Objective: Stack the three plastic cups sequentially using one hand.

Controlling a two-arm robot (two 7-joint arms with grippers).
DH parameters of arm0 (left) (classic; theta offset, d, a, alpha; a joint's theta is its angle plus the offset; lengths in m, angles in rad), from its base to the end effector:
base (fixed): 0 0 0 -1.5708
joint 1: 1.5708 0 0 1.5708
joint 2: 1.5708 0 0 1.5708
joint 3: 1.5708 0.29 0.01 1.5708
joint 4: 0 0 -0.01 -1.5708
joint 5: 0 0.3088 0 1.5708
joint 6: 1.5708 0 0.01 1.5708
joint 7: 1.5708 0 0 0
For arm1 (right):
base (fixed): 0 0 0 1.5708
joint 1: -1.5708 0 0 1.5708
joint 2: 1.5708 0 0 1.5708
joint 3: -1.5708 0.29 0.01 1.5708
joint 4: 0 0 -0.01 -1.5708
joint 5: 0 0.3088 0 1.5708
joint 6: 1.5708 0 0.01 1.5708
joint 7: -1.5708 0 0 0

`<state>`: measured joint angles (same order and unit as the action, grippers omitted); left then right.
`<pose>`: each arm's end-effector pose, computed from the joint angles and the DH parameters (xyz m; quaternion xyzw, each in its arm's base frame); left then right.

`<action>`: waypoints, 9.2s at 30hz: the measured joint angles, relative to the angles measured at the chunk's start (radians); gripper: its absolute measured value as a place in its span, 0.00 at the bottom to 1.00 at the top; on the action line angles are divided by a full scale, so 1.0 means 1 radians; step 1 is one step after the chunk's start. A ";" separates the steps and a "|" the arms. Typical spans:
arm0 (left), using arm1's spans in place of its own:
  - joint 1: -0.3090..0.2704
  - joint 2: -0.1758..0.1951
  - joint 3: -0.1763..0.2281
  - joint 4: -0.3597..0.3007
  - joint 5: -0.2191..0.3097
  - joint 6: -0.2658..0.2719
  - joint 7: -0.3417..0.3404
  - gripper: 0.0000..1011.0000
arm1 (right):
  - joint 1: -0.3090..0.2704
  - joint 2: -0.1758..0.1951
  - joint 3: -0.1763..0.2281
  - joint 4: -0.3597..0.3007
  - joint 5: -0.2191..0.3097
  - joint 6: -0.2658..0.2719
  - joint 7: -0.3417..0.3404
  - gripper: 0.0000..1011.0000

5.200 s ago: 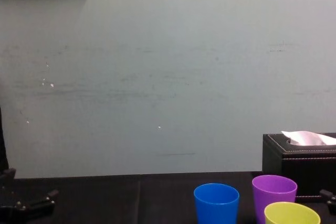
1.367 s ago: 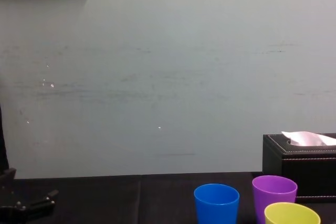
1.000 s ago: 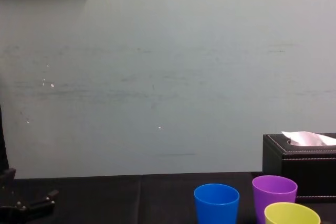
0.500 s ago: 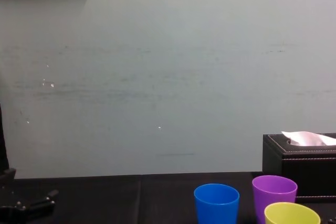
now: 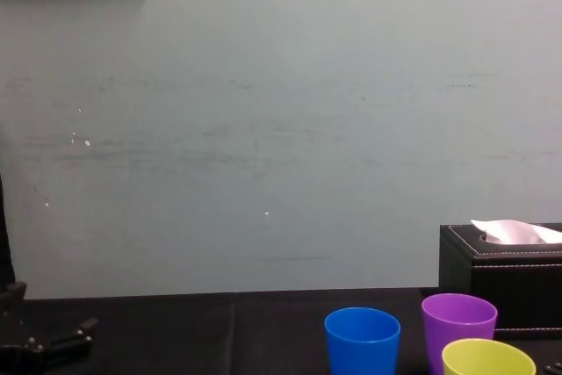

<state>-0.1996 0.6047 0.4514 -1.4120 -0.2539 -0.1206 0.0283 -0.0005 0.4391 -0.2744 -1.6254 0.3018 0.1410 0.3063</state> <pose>0.3581 0.0827 -0.3022 0.1414 -0.1325 0.5799 0.7913 0.3163 -0.0397 -0.2952 -0.1150 0.0324 -0.4747 0.8720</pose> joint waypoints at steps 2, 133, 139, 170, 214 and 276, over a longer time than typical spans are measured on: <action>0.000 0.000 0.000 0.000 0.000 0.000 0.000 1.00 | 0.000 0.001 0.000 0.000 0.000 0.000 0.000 0.99; 0.000 0.000 0.000 0.000 0.000 0.000 0.000 1.00 | 0.321 -0.105 -0.140 0.064 -0.059 0.229 0.007 0.96; 0.000 0.000 0.000 0.000 0.000 0.000 0.000 1.00 | 0.321 -0.104 -0.140 0.063 -0.059 0.229 0.007 0.99; 0.000 0.000 0.000 0.000 0.000 0.000 0.000 1.00 | 0.092 0.080 0.018 -0.087 0.079 0.155 0.073 0.99; 0.000 0.000 0.000 0.000 0.000 0.000 0.000 1.00 | 0.169 -0.120 0.015 0.264 -0.057 -0.089 -0.008 0.99; 0.000 0.000 0.000 0.000 0.000 0.000 0.000 1.00 | 0.265 -0.189 0.015 0.317 -0.093 -0.075 -0.023 0.72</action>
<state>-0.1995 0.6047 0.4514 -1.4120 -0.2539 -0.1205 0.0283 0.2649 0.2497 -0.2595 -1.3080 0.2090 0.0659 0.2836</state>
